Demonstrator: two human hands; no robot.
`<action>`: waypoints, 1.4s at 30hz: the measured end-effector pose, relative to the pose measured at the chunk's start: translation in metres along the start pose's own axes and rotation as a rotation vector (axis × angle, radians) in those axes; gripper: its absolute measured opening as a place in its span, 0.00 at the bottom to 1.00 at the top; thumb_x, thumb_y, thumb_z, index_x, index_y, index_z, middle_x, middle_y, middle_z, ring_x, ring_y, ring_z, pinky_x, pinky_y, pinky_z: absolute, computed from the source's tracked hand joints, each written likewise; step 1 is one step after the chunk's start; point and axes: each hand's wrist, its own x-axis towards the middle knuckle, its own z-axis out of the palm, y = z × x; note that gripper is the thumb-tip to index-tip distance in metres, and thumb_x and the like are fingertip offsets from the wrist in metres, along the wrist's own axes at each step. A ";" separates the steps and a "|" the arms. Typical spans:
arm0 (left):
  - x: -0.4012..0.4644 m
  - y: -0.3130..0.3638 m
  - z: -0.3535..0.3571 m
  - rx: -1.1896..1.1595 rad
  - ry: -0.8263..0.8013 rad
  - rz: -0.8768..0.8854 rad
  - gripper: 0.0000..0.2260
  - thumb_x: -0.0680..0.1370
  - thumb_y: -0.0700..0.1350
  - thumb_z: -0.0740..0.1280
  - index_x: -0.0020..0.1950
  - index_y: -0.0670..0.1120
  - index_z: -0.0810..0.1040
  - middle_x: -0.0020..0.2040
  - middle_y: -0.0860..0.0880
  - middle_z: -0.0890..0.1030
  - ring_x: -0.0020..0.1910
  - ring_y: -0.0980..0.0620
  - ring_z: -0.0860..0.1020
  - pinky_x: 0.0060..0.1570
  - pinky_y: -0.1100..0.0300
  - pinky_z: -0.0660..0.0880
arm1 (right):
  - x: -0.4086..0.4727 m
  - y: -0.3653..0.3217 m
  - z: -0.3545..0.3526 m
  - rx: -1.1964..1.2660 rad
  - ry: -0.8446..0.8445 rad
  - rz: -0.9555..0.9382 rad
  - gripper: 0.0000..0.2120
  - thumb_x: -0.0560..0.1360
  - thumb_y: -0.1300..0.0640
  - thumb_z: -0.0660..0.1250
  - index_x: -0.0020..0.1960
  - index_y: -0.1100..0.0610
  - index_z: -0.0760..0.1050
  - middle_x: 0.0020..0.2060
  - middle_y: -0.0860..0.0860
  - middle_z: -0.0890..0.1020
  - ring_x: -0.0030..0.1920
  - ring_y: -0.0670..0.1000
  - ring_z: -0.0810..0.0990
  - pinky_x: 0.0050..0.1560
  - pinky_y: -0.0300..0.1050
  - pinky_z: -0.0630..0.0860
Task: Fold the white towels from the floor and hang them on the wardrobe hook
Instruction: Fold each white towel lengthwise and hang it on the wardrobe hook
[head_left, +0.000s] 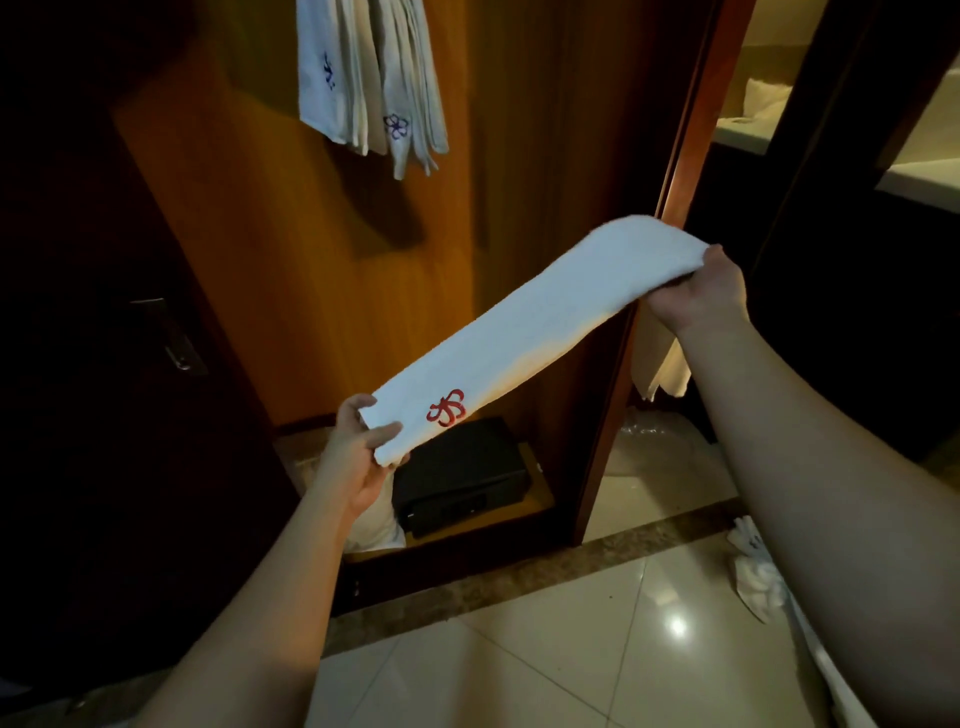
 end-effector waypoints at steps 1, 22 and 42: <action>0.001 -0.010 -0.001 -0.002 0.022 -0.012 0.22 0.76 0.31 0.69 0.58 0.57 0.75 0.66 0.46 0.73 0.60 0.38 0.79 0.39 0.57 0.81 | -0.004 0.002 0.008 -0.005 -0.006 -0.004 0.23 0.86 0.47 0.55 0.73 0.63 0.68 0.57 0.64 0.83 0.55 0.65 0.84 0.47 0.60 0.82; -0.011 -0.081 0.103 0.244 0.127 -0.508 0.09 0.78 0.39 0.70 0.58 0.42 0.79 0.53 0.41 0.82 0.52 0.46 0.80 0.47 0.55 0.79 | -0.068 0.046 0.092 0.033 -0.179 0.159 0.29 0.82 0.41 0.61 0.75 0.58 0.62 0.62 0.62 0.78 0.63 0.64 0.78 0.67 0.67 0.72; -0.064 0.051 0.264 -0.639 -0.471 0.196 0.47 0.68 0.80 0.50 0.73 0.48 0.70 0.75 0.43 0.71 0.76 0.41 0.66 0.78 0.39 0.55 | -0.079 0.008 0.152 0.070 -0.370 0.196 0.32 0.81 0.39 0.62 0.77 0.56 0.61 0.66 0.60 0.77 0.66 0.61 0.76 0.71 0.64 0.69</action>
